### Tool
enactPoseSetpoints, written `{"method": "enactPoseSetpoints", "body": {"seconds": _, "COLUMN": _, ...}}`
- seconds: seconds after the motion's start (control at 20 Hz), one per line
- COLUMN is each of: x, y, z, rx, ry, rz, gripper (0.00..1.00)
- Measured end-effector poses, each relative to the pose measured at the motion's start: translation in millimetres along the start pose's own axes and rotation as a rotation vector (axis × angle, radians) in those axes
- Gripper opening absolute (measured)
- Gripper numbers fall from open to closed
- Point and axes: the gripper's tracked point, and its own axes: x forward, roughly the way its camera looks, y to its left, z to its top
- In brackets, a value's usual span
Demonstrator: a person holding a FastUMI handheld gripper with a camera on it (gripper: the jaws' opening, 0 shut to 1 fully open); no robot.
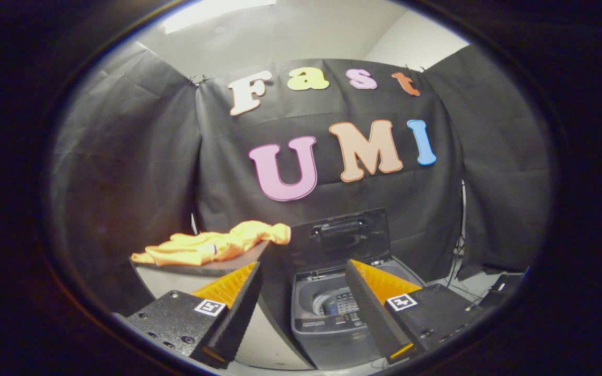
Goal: Put the clothes into the washing machine and then close the washing machine lid.
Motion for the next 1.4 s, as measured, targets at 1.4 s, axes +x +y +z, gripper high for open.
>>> {"method": "enactPoseSetpoints", "body": {"seconds": 1.4, "x": 220.3, "y": 220.2, "z": -136.6, "rx": -0.277, "ry": 0.712, "rz": 0.153, "gripper": 0.95}}
